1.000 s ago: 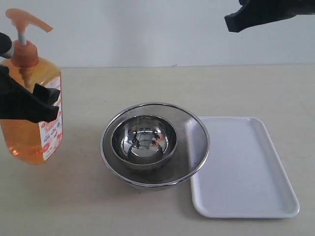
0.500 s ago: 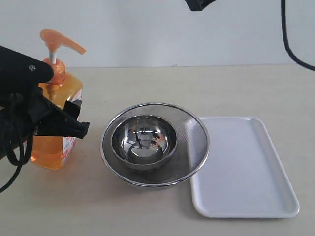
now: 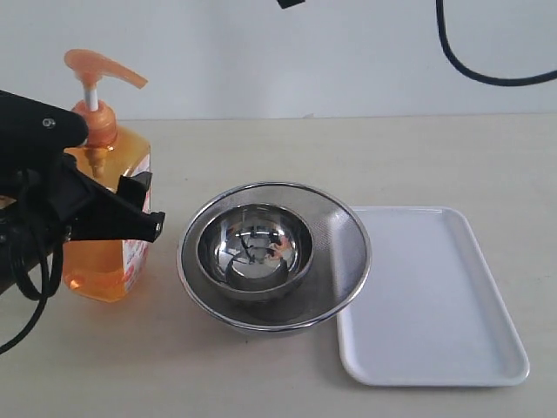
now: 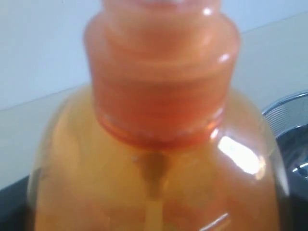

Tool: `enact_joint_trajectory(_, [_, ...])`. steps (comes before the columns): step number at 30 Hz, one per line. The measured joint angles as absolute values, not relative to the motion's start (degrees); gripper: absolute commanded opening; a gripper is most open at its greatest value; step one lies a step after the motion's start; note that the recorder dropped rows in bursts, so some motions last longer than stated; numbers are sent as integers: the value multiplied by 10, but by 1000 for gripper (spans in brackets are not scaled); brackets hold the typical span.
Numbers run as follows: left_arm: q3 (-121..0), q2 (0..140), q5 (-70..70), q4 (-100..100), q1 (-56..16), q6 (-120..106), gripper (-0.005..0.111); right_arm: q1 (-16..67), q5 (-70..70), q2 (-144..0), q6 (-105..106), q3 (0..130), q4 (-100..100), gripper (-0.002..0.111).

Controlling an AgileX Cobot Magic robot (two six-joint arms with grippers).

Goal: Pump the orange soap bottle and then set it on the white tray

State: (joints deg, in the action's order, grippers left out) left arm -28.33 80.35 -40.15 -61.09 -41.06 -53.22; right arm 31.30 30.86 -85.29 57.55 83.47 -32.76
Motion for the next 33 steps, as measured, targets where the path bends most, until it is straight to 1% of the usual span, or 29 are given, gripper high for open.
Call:
enact_joint_trajectory(5, [-289, 869, -437, -600, -411, -518, 5, 314, 354, -877, 600, 894, -360, 0])
enact_joint_trajectory(9, [-306, 893, -447, -550, -411, -474, 5, 314, 382, -889, 601, 906, -393, 0])
enact_joint_trajectory(16, [-315, 897, -444, -533, -411, -461, 5, 322, 393, -908, 605, 906, -450, 0])
enact_joint_trajectory(20, [-315, 897, -425, -533, -411, -450, 5, 342, 392, -934, 642, 906, -479, 0])
enact_joint_trajectory(27, [-315, 897, -419, -527, -411, -432, 5, 353, 394, -994, 660, 939, -504, 0])
enact_joint_trajectory(33, [-315, 897, -406, -479, -411, -412, 5, 360, 445, -1021, 660, 983, -528, 0])
